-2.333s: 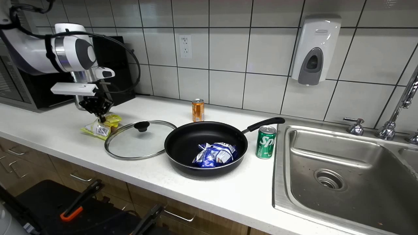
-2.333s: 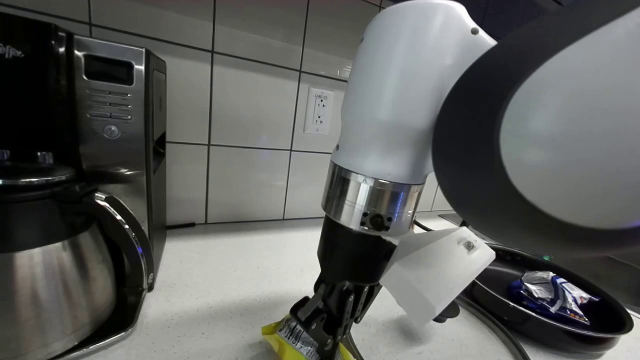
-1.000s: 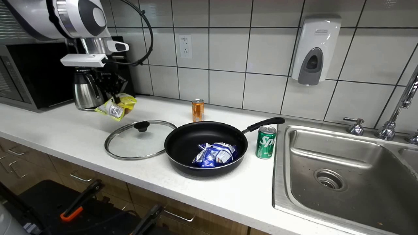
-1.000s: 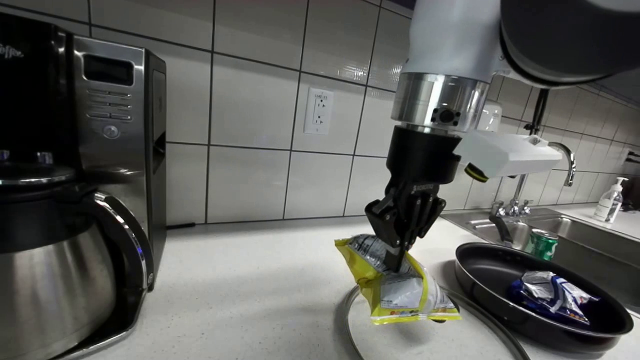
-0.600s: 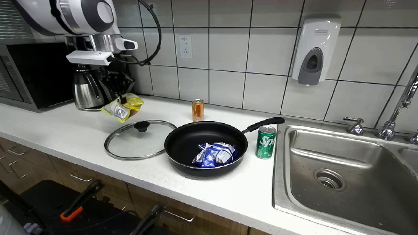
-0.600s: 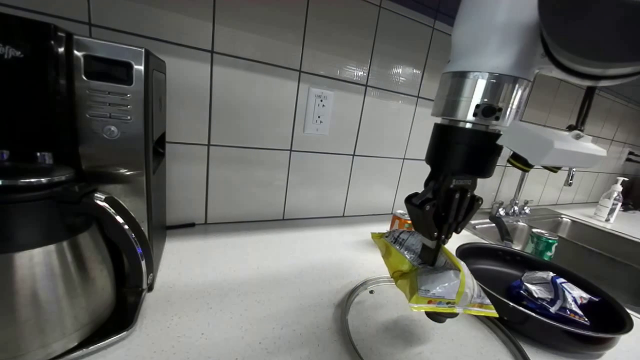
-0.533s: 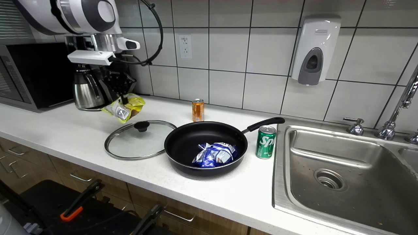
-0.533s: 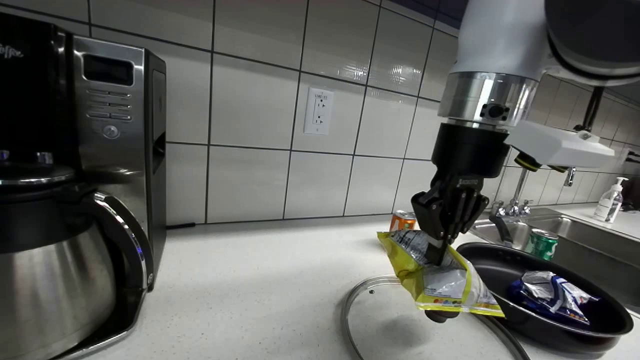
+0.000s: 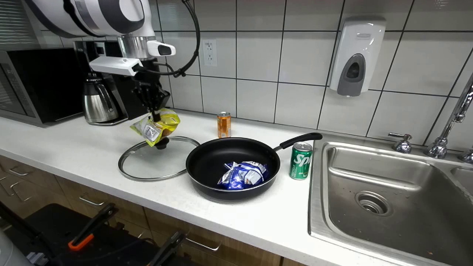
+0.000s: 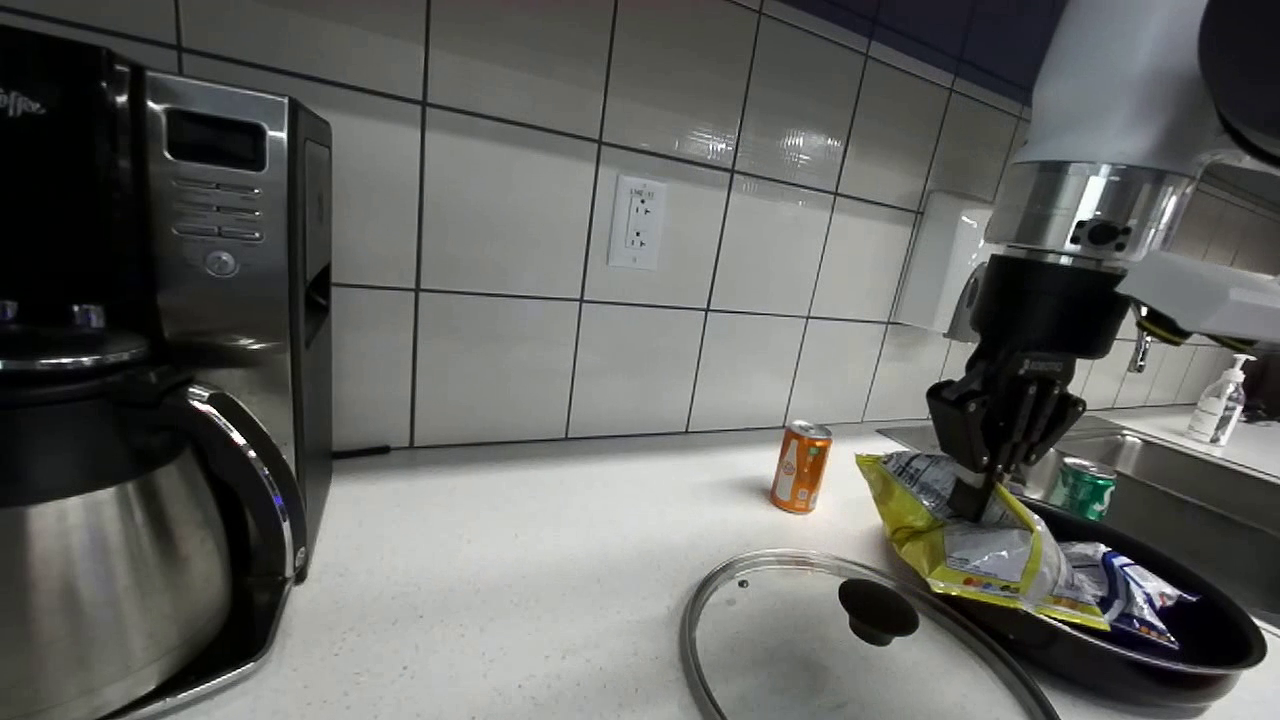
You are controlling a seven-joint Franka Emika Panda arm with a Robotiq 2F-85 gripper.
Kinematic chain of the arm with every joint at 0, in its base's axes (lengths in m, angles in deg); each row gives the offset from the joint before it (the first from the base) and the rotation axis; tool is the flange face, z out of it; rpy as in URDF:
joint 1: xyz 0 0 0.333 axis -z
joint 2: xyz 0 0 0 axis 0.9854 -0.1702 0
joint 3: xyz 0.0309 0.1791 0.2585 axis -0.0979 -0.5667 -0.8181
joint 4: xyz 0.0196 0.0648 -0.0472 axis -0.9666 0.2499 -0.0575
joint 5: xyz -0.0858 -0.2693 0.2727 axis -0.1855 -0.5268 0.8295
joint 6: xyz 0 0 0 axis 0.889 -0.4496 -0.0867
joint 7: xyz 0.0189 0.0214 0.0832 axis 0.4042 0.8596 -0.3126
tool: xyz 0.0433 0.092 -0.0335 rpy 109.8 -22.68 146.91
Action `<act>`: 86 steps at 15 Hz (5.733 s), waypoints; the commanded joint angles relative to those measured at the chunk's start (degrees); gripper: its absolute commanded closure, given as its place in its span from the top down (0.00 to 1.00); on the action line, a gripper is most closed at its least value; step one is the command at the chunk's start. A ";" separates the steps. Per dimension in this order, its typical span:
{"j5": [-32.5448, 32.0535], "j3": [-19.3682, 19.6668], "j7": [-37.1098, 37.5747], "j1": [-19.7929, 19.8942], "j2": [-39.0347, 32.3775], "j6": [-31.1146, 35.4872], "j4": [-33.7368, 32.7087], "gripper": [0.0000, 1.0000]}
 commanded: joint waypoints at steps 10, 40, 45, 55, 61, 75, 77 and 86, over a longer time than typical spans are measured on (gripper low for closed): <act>2.68 11.70 -22.31 9.31 3.40 4.47 3.86 0.00; 45.48 16.30 -47.27 12.31 -16.52 17.75 -8.81 0.00; 46.19 16.57 -47.22 11.67 -17.04 17.61 -8.79 0.40; 40.21 16.97 -46.34 8.73 -14.99 16.40 -7.52 1.00; 25.47 17.52 -44.52 4.85 -11.92 12.98 -5.99 1.00; 21.39 4.87 -51.67 5.83 -5.60 4.29 -4.15 1.00; 21.48 4.54 -52.74 5.86 -6.37 3.07 -4.69 1.00; 22.28 4.08 -52.70 5.65 -7.52 2.91 -5.00 1.00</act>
